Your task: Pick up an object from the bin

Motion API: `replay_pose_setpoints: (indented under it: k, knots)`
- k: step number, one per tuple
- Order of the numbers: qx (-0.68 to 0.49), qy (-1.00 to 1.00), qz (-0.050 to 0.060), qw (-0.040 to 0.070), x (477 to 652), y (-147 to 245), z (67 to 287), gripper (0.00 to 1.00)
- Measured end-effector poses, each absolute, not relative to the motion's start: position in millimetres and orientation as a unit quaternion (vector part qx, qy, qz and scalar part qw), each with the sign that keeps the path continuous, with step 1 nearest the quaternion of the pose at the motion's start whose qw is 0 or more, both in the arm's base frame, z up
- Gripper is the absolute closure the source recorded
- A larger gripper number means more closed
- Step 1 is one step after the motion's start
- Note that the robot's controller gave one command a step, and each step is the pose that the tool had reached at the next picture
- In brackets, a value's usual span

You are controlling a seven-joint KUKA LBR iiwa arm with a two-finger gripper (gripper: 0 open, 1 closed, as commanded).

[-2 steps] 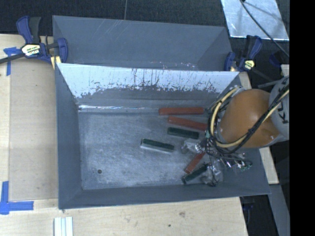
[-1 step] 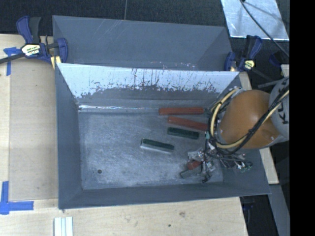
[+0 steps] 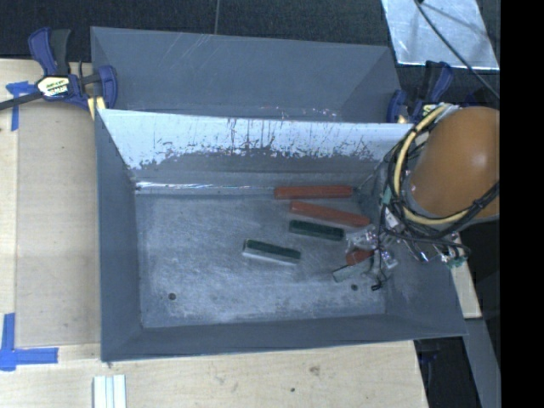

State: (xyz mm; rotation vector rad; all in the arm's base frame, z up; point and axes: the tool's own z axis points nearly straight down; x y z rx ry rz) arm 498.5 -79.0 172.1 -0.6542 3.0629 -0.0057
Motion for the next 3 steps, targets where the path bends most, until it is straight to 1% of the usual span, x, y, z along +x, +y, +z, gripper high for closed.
replay_pose_setpoints:
  k: [1, 2, 3]
  knots:
    - [-0.212, 0.977, -0.002, 0.005, 503.4, -86.0, 224.8, 1.0]
    - [-0.254, 0.967, 0.0, 0.001, 551.0, -57.8, 143.5, 1.0]
    - [-0.246, 0.969, -0.002, 0.006, 547.4, -63.3, 227.6, 1.0]
